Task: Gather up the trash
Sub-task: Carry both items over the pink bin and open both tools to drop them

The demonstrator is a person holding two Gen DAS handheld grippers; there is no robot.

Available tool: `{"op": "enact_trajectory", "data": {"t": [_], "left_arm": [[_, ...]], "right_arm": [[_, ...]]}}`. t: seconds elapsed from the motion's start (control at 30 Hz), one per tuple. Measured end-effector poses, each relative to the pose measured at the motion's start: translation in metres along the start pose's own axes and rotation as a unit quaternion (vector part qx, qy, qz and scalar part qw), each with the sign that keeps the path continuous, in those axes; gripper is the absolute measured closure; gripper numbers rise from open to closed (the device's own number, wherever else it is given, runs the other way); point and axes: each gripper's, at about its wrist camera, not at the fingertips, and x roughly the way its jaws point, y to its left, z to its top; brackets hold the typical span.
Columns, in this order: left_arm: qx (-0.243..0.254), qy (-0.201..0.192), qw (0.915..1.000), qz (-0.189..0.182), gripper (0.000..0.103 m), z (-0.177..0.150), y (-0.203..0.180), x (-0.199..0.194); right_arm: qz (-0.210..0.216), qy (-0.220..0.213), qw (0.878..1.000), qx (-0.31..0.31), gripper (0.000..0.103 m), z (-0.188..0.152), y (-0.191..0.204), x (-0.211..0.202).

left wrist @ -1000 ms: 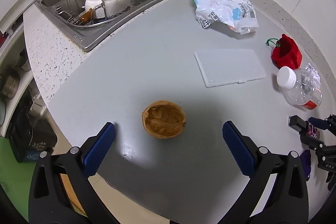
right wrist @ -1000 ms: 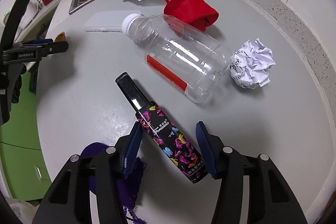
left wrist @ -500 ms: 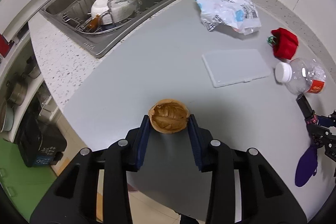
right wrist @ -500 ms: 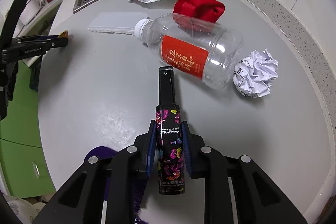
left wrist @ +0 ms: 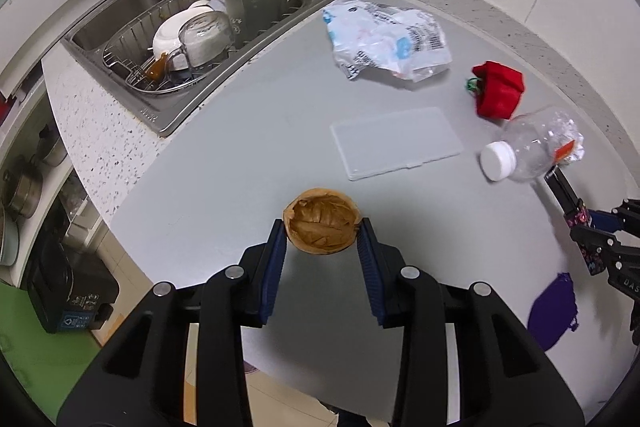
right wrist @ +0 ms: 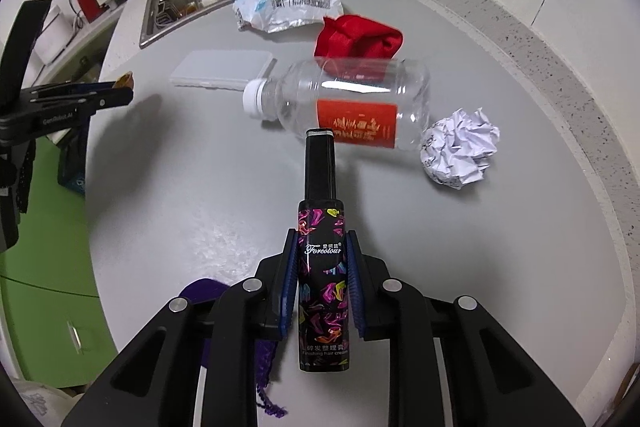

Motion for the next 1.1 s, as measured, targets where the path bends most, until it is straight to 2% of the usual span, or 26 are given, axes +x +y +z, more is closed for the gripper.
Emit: {"op": "enact_trajectory", "data": {"t": [0.33, 0.57, 0.87, 1.1], "left_arm": [[-0.002, -0.016, 0.9999, 0.000, 0.067, -0.019, -0.003, -0.041], [-0.018, -0.033, 0.9992, 0.013, 0.067, -0.042, 0.012, -0.079], [-0.067, -0.040, 0.9957, 0.049, 0.067, -0.095, 0.056, -0.116], [-0.136, -0.029, 0.9869, 0.082, 0.067, -0.162, 0.109, -0.132]], "right_arm": [[0.005, -0.037, 0.999, -0.010, 0.081, 0.004, 0.015, -0.037], [0.024, -0.064, 0.997, -0.041, 0.081, 0.012, 0.051, -0.058], [0.074, -0.074, 0.989, -0.108, 0.081, 0.018, 0.131, -0.061], [0.120, -0.060, 0.975, -0.177, 0.081, 0.018, 0.214, -0.043]]}}
